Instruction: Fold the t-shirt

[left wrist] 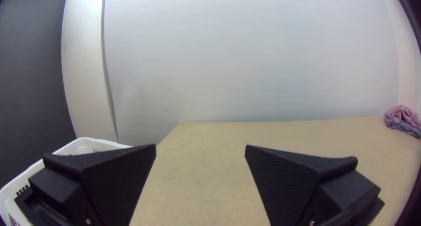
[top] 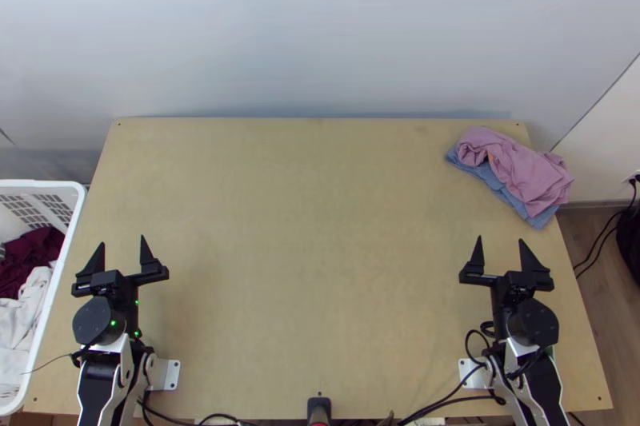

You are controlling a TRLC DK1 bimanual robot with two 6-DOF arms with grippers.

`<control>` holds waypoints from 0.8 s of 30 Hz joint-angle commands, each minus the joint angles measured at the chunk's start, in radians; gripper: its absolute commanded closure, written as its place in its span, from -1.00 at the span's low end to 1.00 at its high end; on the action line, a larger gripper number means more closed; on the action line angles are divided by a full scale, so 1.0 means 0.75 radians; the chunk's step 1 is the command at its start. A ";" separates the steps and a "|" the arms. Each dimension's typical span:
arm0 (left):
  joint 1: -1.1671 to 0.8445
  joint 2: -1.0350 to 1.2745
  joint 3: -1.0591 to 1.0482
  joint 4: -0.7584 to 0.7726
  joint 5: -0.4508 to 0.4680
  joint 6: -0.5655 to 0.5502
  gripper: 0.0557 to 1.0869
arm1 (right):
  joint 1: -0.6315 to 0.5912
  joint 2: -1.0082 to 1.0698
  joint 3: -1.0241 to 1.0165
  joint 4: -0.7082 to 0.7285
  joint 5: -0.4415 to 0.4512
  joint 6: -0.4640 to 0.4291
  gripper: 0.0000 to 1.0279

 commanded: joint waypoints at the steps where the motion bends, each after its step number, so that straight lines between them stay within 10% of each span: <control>1: 0.000 -0.001 -0.001 0.000 0.001 -0.001 -0.92 | 0.001 0.000 0.000 -0.001 0.000 0.001 -0.93; 20: -0.043 -0.001 0.007 -0.047 0.031 -0.196 -0.92 | 0.007 -0.002 -0.004 0.037 0.005 0.185 -0.93; 24: -0.094 0.001 0.013 -0.024 0.013 -0.126 -0.92 | -0.008 -0.004 -0.059 0.318 0.129 -0.210 -0.93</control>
